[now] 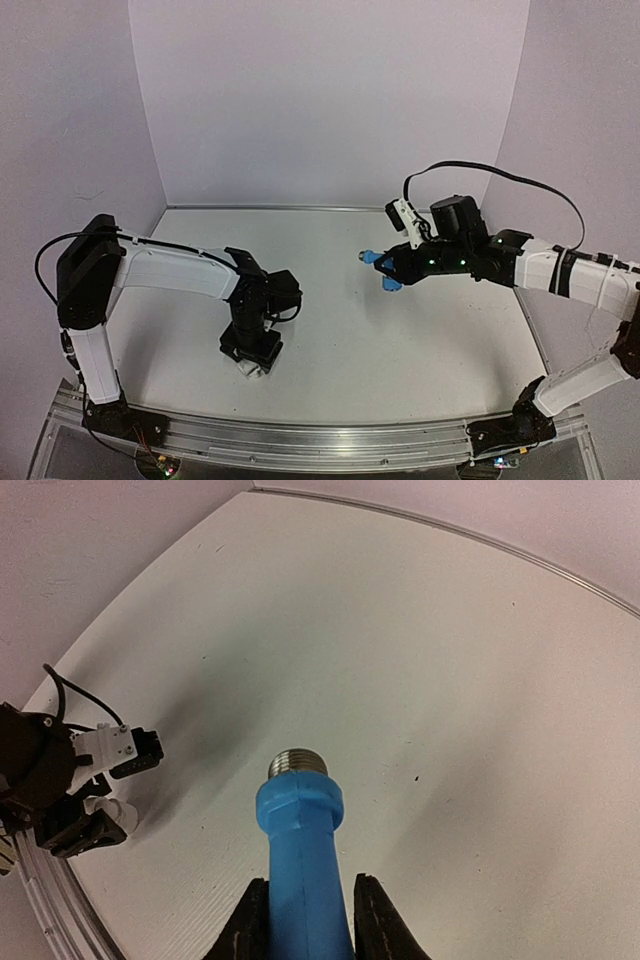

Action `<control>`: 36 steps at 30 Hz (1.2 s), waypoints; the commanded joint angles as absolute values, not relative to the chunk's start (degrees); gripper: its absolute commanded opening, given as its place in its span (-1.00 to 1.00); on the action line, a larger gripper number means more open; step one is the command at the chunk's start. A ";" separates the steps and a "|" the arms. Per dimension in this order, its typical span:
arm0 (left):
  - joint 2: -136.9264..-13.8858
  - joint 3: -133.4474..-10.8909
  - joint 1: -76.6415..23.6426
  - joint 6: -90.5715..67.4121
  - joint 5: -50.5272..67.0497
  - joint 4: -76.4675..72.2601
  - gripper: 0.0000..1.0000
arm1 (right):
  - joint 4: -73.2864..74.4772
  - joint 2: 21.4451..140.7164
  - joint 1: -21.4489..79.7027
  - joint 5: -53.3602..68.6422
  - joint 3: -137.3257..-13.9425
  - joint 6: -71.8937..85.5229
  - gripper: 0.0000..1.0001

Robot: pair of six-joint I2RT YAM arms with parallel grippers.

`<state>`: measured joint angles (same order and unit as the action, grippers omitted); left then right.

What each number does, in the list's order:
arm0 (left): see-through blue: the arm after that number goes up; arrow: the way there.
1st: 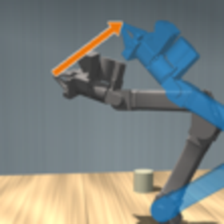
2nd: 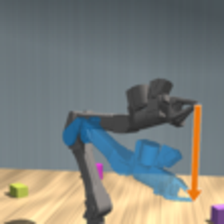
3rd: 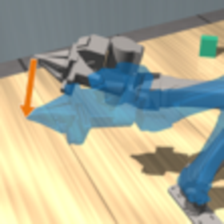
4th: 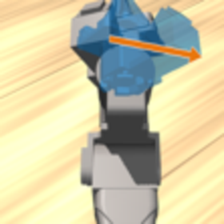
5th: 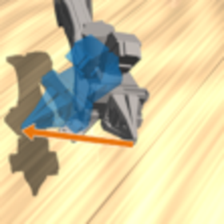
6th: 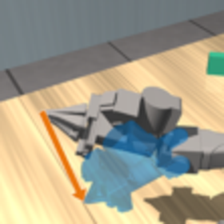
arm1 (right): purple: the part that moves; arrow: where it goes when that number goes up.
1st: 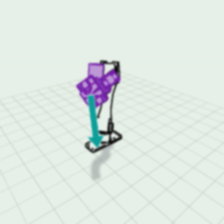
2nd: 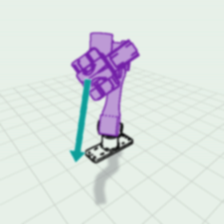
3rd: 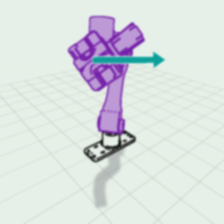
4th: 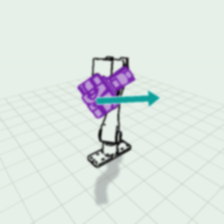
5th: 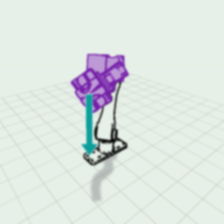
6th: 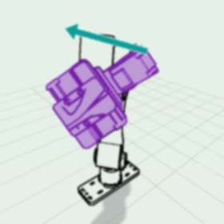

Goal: Install the water faucets

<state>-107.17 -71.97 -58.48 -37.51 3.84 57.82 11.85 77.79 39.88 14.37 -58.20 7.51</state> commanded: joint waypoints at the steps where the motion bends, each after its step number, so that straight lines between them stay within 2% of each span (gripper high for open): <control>1: -108.24 -72.05 -58.28 -34.30 4.70 56.30 0.25 | 12.10 74.77 39.63 13.99 -58.75 6.52 -1.00; 3: -108.33 -71.64 -58.14 -33.86 4.53 56.03 0.16 | 12.54 74.73 39.64 14.16 -59.21 6.28 -1.00; 5: -108.33 -71.35 -58.08 -33.59 4.71 55.55 -0.04 | 12.74 74.78 39.64 14.15 -59.70 5.99 -1.00; 6: -108.20 -71.09 -58.03 -33.60 5.06 55.10 -0.17 | 12.77 74.74 39.64 13.73 -59.75 5.63 -1.00; 9: -105.56 -69.69 -56.88 -35.10 9.23 51.10 -0.74 | 11.50 74.15 39.65 13.22 -59.29 1.63 -1.00; 11: -100.99 -69.29 -54.42 -37.08 16.17 46.61 -0.96 | 9.57 73.33 39.66 13.16 -59.24 -3.69 -1.00; 15: -85.24 -64.33 -44.05 -49.35 37.84 26.81 -1.00 | 4.66 71.71 39.65 20.75 -60.25 -16.24 -1.00; 18: -76.49 -54.71 -37.72 -69.53 51.78 -0.02 -1.00 | -1.80 69.01 41.28 24.93 -59.51 -21.55 -1.00; 20: -73.96 -49.22 -35.75 -82.67 56.91 -18.10 -0.99 | -0.29 70.16 43.19 26.73 -63.50 -24.98 -1.00; 22: -72.55 -48.14 -35.06 -90.67 58.53 -26.05 -1.00 | 1.72 71.44 47.17 25.48 -66.81 -29.23 -1.00; 27: -74.33 -54.35 -33.12 -95.98 62.49 -28.67 -1.00 | 4.91 76.13 52.05 26.34 -75.14 -31.90 -1.00; 36: -74.71 -58.42 -32.08 -92.09 71.65 -28.82 -1.00 | 7.85 78.75 52.80 32.20 -78.73 -31.55 -1.00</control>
<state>-75.92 -55.54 -32.24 -92.02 65.27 -24.10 7.35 78.72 52.81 28.49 -76.51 -31.40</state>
